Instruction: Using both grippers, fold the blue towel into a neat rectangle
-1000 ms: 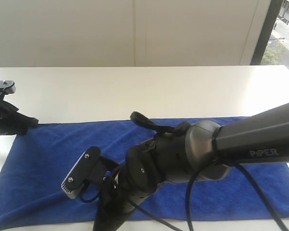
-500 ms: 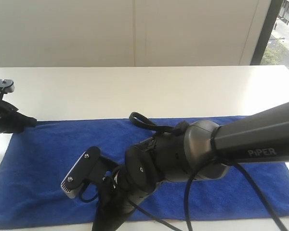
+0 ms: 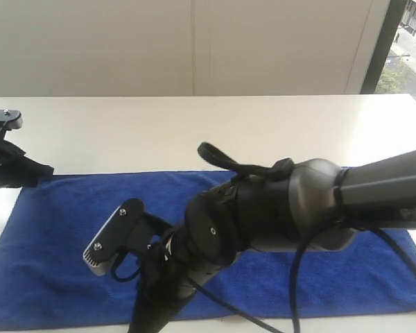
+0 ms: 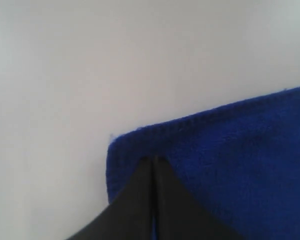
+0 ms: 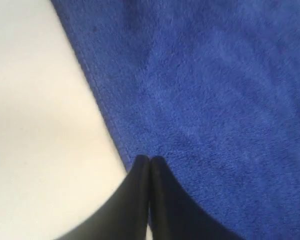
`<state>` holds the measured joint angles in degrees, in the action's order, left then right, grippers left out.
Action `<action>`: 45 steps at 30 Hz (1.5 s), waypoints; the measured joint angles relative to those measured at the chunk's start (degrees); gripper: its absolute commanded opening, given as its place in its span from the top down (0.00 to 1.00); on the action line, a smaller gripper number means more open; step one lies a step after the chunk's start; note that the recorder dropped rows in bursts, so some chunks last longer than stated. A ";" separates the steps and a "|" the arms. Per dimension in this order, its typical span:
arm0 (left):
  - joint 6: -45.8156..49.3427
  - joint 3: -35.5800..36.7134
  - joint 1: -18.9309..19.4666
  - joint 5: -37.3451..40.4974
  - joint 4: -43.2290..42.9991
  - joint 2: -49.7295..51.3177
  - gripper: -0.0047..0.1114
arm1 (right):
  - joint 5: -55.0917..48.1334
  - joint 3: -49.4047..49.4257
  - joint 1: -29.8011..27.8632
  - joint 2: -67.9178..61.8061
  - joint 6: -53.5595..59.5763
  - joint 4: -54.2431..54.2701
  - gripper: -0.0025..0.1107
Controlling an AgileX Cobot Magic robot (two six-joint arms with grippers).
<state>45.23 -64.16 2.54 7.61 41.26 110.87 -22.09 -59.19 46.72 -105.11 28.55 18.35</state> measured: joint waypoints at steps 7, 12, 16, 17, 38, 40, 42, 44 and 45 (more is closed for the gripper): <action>0.00 -1.94 0.00 7.42 -0.13 -8.74 0.96 | -4.72 0.00 -3.96 9.01 -14.69 -16.97 0.98; -0.42 -1.86 0.00 19.76 -0.01 -20.54 0.96 | -18.09 0.11 -21.83 13.01 -35.25 -41.08 0.98; -1.23 10.20 0.00 16.28 3.02 -34.78 0.96 | -19.13 0.47 -32.31 10.54 -35.56 -40.89 0.98; -1.35 15.84 0.00 13.66 3.82 -41.99 0.96 | -19.02 0.47 -36.22 8.96 -33.39 -38.89 0.98; -1.44 47.35 0.00 10.97 11.04 -87.82 0.96 | -10.18 0.36 -51.93 -3.61 -28.55 -33.31 0.98; -1.44 47.35 0.00 10.97 11.14 -87.82 0.96 | -10.18 0.36 -53.18 -3.82 -30.72 -36.48 0.98; -1.44 47.35 0.00 10.97 11.14 -87.82 0.96 | -10.39 0.36 -54.69 -3.82 -31.28 -37.46 0.98; -1.44 47.35 0.00 10.97 11.14 -87.82 0.96 | -10.77 0.36 -56.22 -3.82 -31.56 -37.92 0.98; -1.44 47.35 0.00 10.97 11.14 -87.82 0.96 | -11.36 0.36 -57.21 -3.82 -31.88 -38.06 0.98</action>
<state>43.79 -16.81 2.54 18.58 52.40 23.06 -33.45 -58.83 -10.49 -108.92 -3.32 -19.70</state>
